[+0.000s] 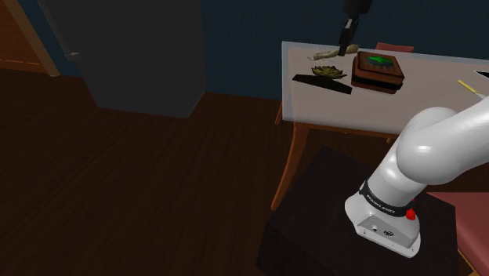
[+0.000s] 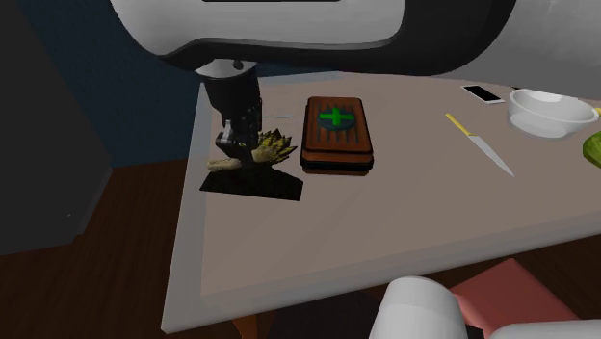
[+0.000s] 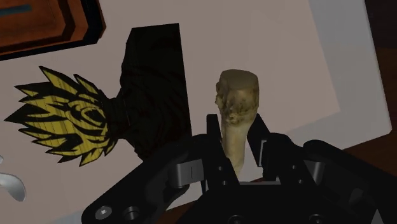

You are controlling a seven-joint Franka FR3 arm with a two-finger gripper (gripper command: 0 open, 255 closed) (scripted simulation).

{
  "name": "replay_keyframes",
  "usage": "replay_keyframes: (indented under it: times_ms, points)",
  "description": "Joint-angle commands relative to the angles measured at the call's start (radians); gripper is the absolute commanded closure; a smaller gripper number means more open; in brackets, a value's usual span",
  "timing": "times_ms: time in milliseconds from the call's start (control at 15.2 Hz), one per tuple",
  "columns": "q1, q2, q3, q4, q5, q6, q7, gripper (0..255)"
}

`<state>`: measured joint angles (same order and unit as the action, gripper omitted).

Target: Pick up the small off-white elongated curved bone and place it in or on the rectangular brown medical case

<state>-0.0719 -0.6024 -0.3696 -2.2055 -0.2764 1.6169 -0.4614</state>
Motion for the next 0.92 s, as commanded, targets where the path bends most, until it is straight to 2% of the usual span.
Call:
replay_keyframes:
  times_ms: [0,462,858]
  points:
    - [-0.006,0.007,-0.019,0.021,-0.008,-0.009,-0.026,255]
    - [-0.039,0.071,-0.172,0.107,-0.060,0.011,-0.205,255]
    - [-0.044,0.175,-0.323,0.221,-0.063,0.037,-0.373,255]
